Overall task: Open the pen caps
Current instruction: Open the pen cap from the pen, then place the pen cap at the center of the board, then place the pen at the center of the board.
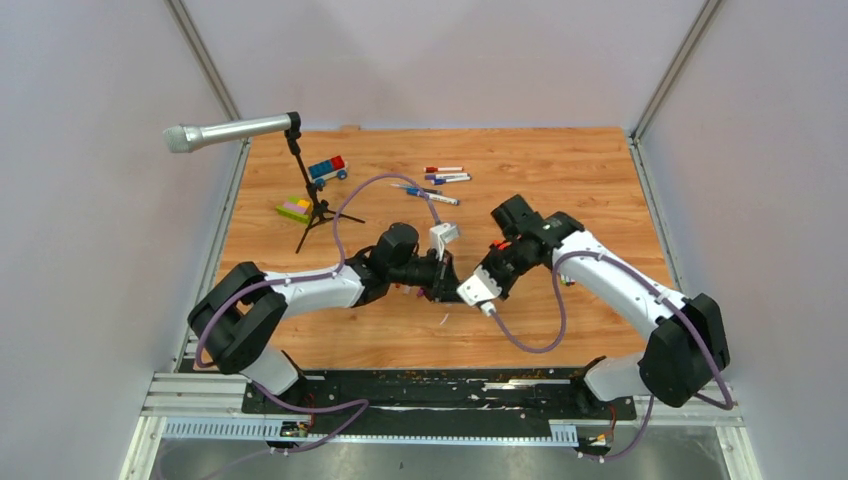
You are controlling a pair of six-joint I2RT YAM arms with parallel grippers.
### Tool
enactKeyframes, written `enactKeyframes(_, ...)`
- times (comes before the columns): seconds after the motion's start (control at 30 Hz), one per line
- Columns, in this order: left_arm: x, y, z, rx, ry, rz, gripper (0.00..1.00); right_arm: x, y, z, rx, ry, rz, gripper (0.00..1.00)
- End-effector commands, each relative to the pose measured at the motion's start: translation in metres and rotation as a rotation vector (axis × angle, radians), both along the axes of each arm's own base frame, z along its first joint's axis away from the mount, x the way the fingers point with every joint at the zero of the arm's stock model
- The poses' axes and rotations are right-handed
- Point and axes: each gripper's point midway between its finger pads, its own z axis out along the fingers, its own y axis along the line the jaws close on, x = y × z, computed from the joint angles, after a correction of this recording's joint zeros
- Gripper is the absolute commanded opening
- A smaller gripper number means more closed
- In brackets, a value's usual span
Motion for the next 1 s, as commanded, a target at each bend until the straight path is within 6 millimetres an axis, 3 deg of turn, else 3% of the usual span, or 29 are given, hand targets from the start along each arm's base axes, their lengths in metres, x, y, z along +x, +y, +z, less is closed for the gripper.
enactKeyframes(0.0,-0.071,0.028,-0.007,0.043,0.148,-0.242,0.0,0.095,-0.112,0.044,-0.201,-0.303,-0.282,0.0)
enactKeyframes(0.13,-0.072,0.028,-0.006,0.038,0.146,-0.249,0.0,0.11,-0.141,0.057,-0.206,-0.344,-0.339,0.0)
enactKeyframes(0.3,-0.072,0.029,-0.003,0.04,0.134,-0.254,0.0,0.116,-0.147,0.066,-0.173,-0.346,-0.386,0.0)
enactKeyframes(0.5,-0.063,0.031,0.007,0.029,0.06,-0.194,0.0,0.115,-0.147,0.044,-0.026,-0.184,-0.586,0.0)
enactKeyframes(0.6,-0.053,0.035,0.01,0.032,-0.005,-0.12,0.0,0.113,-0.136,0.038,0.136,-0.026,-0.788,0.0)
enactKeyframes(0.8,-0.027,0.044,0.02,0.041,-0.138,0.05,0.0,0.119,-0.121,0.017,0.382,0.426,-1.384,0.0)
enactKeyframes(0.9,-0.013,0.05,0.024,0.05,-0.186,0.142,0.0,0.124,-0.126,0.001,0.47,0.683,-1.606,0.0)
enactKeyframes(0.93,-0.003,0.057,0.026,0.062,-0.214,0.219,0.0,0.132,-0.147,-0.02,0.549,0.806,-1.818,0.01)
enactKeyframes(0.97,0.002,0.06,0.027,0.064,-0.229,0.256,0.0,0.135,-0.153,-0.026,0.578,0.833,-1.897,0.02)
